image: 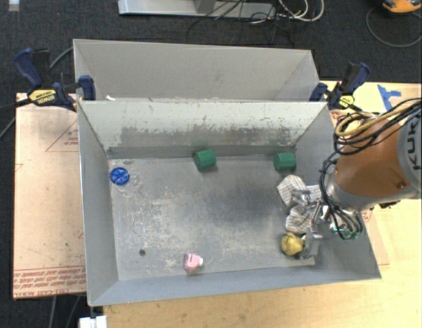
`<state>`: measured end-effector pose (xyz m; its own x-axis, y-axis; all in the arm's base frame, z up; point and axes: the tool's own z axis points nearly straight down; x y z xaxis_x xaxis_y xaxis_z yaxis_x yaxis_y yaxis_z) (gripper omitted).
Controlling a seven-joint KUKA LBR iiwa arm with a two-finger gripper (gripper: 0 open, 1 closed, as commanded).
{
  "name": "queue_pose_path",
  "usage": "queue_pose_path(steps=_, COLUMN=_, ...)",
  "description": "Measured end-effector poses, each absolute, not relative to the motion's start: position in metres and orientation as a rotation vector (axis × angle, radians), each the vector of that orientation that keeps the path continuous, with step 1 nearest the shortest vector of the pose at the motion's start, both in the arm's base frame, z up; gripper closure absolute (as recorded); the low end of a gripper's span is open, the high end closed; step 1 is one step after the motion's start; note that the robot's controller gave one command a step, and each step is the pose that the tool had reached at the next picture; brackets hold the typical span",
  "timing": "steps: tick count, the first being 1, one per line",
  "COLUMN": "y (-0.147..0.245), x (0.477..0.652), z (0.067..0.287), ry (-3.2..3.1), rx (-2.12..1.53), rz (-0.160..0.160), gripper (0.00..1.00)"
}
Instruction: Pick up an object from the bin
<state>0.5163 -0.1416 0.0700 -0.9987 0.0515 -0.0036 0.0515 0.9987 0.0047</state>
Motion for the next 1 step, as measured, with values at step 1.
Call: queue_pose_path(steps=1, y=-0.1415, x=0.5159, z=0.0701, ry=3.137, rx=0.081, rz=0.007, gripper=1.0)
